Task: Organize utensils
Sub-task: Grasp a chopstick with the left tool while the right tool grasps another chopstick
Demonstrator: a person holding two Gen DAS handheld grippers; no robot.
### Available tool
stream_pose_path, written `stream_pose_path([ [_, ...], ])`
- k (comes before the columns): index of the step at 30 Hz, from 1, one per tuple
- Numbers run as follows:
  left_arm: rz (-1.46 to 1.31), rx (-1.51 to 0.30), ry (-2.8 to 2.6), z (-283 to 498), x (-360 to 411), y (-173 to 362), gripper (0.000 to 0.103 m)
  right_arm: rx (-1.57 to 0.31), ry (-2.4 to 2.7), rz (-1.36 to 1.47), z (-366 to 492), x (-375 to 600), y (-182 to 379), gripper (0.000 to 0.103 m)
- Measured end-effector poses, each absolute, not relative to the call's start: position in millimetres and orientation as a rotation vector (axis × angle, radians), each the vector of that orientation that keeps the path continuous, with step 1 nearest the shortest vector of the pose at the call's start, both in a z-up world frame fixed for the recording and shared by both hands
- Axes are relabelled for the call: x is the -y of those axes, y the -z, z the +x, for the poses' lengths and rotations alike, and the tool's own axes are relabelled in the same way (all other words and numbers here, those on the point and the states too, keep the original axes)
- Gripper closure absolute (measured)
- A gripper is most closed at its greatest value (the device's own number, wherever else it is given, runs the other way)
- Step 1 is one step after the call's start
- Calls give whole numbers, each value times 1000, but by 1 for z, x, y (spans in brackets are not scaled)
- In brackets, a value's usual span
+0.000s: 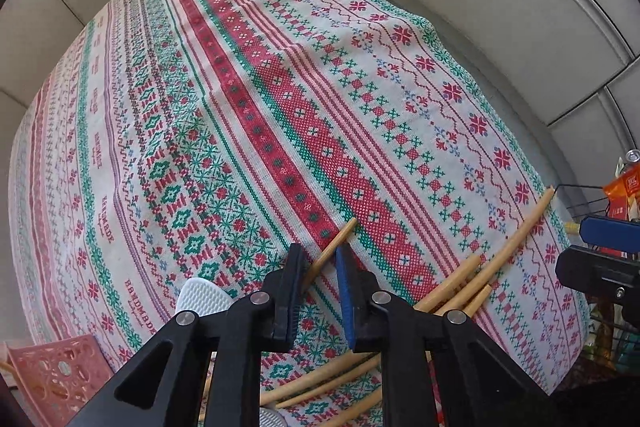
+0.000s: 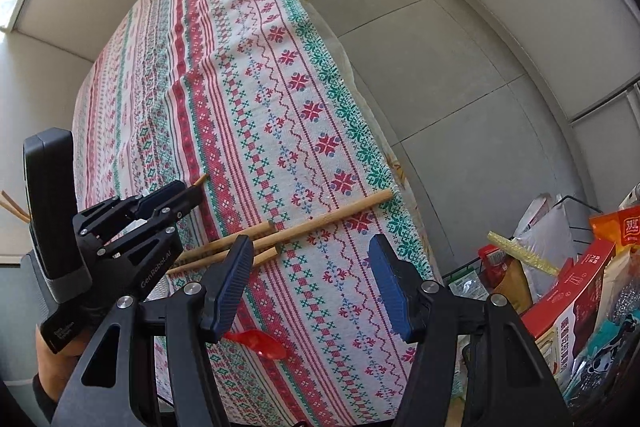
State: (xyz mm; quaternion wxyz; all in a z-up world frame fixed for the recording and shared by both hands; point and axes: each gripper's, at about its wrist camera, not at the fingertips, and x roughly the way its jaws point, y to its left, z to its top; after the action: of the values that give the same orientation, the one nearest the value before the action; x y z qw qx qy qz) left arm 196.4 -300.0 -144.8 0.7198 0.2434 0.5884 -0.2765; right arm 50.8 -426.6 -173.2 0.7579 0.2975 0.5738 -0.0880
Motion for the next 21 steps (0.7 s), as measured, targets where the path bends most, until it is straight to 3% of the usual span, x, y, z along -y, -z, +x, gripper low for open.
stream_pose_path([
  [4, 524, -1238, 570, 201, 301, 138, 103, -1251, 203, 698, 50, 433, 178, 40],
  [12, 381, -1160, 533, 195, 254, 111, 103, -1259, 218, 811, 52, 441, 194, 42],
  [17, 382, -1185, 609, 185, 236, 109, 102, -1280, 218, 944, 55, 445, 213, 51],
  [21, 417, -1250, 651, 184, 246, 123, 96, -1275, 233, 973, 55, 446, 216, 52],
])
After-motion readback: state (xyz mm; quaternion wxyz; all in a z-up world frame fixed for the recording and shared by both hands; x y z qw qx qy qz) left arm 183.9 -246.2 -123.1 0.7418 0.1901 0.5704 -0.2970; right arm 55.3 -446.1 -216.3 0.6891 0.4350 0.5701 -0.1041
